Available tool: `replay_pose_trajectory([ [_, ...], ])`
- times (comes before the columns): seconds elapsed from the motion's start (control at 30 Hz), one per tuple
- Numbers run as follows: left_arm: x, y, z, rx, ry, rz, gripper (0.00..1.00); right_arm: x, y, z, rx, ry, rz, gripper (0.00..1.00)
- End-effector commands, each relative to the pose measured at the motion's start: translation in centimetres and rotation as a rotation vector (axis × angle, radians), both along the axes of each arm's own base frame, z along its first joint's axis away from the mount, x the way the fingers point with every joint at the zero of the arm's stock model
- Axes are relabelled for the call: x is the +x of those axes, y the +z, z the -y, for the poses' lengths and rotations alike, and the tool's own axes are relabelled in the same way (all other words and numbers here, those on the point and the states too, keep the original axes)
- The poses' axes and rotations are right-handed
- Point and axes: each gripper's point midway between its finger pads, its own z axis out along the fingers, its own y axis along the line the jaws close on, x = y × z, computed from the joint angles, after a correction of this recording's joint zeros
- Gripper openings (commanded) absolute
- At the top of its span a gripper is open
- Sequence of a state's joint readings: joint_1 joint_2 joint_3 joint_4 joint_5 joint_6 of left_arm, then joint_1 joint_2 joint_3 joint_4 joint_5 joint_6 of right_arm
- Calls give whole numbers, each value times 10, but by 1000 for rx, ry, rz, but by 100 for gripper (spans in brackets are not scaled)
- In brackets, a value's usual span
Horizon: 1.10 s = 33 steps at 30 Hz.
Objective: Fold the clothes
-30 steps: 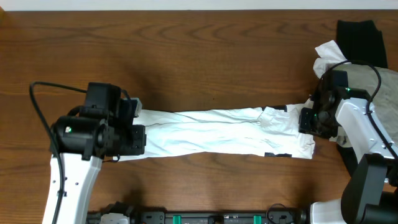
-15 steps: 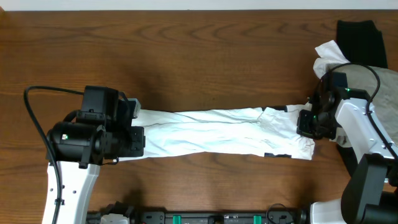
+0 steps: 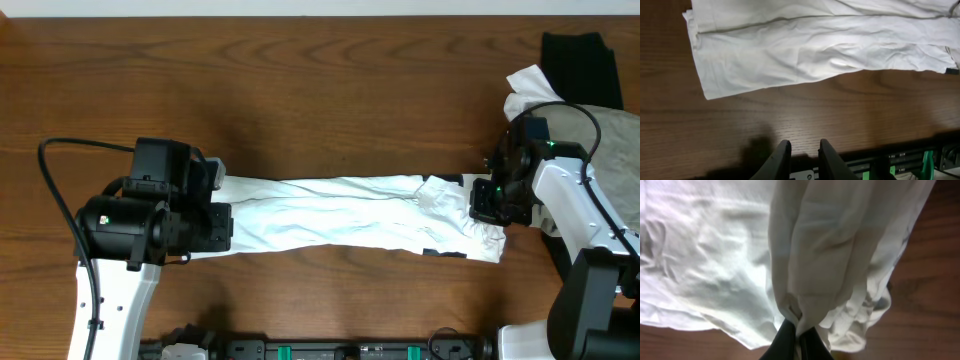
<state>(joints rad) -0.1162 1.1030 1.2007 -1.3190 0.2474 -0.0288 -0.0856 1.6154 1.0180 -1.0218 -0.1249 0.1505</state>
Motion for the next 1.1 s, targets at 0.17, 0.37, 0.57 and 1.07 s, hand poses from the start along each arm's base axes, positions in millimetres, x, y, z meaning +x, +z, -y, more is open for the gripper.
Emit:
replay_pose_trajectory([
  [0.17, 0, -1, -2, 10, 11, 3, 20, 15, 26, -1, -7, 4, 113, 11],
  [0.37, 0, -1, -2, 10, 11, 4, 20, 12, 29, 8, -34, -31, 113, 28],
  [0.57, 0, -1, -2, 10, 11, 4, 20, 20, 33, 19, -41, -82, 153, 36],
  [1.07, 0, -1, -2, 9, 11, 3, 20, 71, 26, 44, -148, -147, 312, 45],
])
